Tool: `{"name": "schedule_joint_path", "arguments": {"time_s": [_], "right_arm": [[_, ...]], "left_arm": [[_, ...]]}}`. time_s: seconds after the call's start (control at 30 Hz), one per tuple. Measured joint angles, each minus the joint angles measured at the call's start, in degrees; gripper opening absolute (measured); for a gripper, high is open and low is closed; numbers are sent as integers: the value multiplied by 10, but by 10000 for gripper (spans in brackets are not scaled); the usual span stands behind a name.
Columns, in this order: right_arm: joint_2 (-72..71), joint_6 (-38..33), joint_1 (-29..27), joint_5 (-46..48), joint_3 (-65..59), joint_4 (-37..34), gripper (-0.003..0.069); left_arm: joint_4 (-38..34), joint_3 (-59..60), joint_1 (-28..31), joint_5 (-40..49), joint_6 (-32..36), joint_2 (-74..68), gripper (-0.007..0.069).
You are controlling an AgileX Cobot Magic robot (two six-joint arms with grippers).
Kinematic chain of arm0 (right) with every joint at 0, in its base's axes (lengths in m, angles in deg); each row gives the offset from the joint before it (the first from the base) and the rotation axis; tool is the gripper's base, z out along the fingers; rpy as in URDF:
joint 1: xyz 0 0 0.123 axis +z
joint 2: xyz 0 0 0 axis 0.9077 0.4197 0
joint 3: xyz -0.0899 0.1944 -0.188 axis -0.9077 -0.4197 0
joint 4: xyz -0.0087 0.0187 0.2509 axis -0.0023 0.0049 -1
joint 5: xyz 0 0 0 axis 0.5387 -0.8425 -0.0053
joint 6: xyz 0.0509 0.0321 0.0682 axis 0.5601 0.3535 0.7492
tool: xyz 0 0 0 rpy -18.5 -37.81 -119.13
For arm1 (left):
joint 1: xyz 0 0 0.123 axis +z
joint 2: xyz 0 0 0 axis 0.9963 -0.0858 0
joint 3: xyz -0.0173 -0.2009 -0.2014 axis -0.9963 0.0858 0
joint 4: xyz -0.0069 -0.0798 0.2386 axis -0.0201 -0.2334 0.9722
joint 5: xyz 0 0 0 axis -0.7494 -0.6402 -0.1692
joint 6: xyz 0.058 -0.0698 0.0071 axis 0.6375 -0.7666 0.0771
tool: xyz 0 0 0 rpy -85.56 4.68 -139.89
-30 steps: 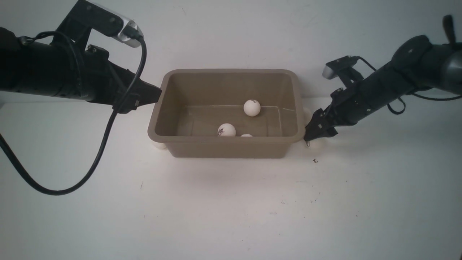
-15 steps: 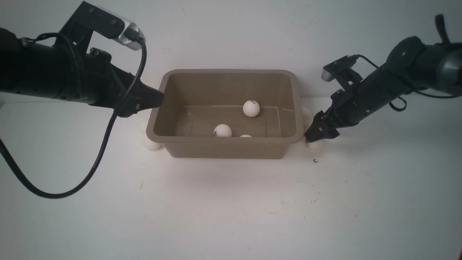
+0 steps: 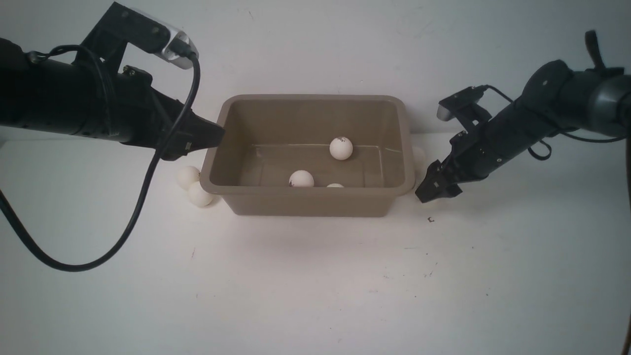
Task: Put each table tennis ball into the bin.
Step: Use the right arm to clamp the table tennis ball closest to it
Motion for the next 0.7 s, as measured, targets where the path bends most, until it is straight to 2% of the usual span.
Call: {"name": "schedule_joint_path", "arguments": {"time_s": [0.2,0.37,0.7], "right_arm": [[7,0,0,0,0,-2,494],[7,0,0,-1,0,-3,343],[-42,0,0,23,67,37,351]], "left_arm": [[0,0,0,0,0,0,468],[0,0,0,0,0,0,468],[0,0,0,0,0,0,468]]}}
